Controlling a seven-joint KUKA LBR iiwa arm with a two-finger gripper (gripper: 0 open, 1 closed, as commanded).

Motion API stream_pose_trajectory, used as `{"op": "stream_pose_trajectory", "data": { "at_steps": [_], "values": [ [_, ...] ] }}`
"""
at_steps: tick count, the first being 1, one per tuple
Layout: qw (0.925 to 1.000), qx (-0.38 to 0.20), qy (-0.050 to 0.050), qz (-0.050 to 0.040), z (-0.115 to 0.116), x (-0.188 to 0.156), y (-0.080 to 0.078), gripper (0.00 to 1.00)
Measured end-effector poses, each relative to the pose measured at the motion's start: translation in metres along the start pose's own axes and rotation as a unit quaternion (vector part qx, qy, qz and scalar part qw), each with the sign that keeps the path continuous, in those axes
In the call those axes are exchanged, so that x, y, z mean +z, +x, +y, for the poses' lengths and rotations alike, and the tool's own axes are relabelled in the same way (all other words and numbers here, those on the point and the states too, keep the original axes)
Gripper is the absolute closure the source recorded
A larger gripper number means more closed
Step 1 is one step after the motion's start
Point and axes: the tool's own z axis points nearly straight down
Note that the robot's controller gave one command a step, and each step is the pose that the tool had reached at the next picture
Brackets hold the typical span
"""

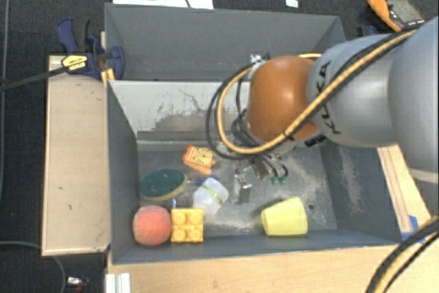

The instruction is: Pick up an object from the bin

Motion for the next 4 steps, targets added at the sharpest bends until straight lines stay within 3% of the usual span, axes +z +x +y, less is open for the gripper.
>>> {"op": "stream_pose_trajectory", "data": {
  "at_steps": [1,2,3,4],
  "values": [
    [0.9996,0.027,-0.001,-0.0124,0.045,0.020,-0.049,0.00],
    [0.9956,-0.092,0.001,-0.0146,0.090,0.037,-0.023,0.00],
    [0.9950,-0.099,0.002,-0.0162,0.108,0.050,-0.057,1.00],
    [0.9950,-0.099,0.002,-0.0162,0.108,0.050,-0.057,1.00]
  ]
}}
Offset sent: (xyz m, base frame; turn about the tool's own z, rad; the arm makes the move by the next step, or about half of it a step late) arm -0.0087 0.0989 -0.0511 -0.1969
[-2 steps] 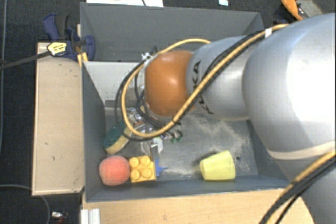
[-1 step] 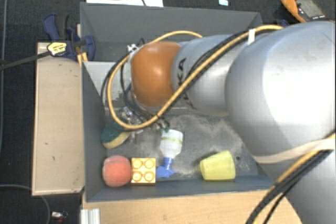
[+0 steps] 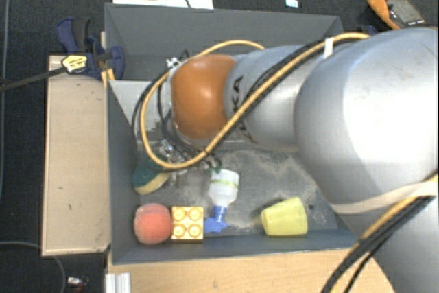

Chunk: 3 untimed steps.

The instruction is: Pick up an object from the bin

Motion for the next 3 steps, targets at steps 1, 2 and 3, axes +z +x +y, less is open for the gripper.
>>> {"op": "stream_pose_trajectory", "data": {
  "at_steps": [1,2,3],
  "values": [
    [1.0000,0.001,0.000,0.0029,0.000,-0.014,0.002,1.00],
    [1.0000,0.001,0.000,-0.0001,0.000,-0.040,-0.001,1.00],
    [1.0000,0.001,0.000,-0.0018,0.000,-0.060,-0.003,1.00]
  ]
}}
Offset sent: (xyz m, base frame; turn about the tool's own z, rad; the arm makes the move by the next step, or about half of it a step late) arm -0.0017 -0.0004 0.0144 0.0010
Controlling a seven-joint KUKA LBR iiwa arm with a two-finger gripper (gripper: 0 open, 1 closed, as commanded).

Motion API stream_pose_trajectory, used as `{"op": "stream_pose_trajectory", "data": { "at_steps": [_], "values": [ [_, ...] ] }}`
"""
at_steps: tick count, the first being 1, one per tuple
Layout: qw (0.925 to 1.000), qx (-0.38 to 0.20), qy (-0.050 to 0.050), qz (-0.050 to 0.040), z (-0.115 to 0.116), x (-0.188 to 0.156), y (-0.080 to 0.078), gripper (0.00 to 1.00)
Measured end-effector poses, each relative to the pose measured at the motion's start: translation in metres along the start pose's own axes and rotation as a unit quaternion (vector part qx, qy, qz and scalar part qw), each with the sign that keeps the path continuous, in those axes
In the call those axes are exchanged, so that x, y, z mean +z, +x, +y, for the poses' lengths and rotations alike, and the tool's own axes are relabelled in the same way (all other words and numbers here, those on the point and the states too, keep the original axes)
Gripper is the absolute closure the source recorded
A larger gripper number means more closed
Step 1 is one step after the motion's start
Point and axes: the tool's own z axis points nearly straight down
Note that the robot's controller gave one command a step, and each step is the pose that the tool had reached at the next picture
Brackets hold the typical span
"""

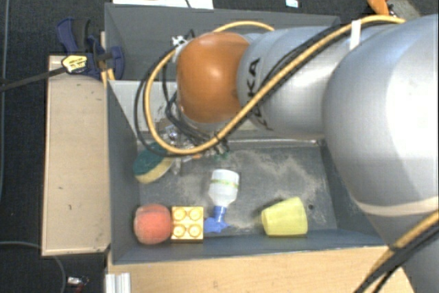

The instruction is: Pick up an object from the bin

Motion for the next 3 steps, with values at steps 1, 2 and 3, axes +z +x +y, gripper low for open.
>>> {"op": "stream_pose_trajectory", "data": {
  "at_steps": [1,2,3],
  "values": [
    [1.0000,0.000,0.000,-0.0017,0.000,-0.012,-0.001,1.00],
    [1.0000,0.001,0.000,-0.0022,0.000,-0.023,-0.002,1.00],
    [1.0000,0.001,0.000,-0.0043,0.000,-0.034,-0.003,1.00]
  ]
}}
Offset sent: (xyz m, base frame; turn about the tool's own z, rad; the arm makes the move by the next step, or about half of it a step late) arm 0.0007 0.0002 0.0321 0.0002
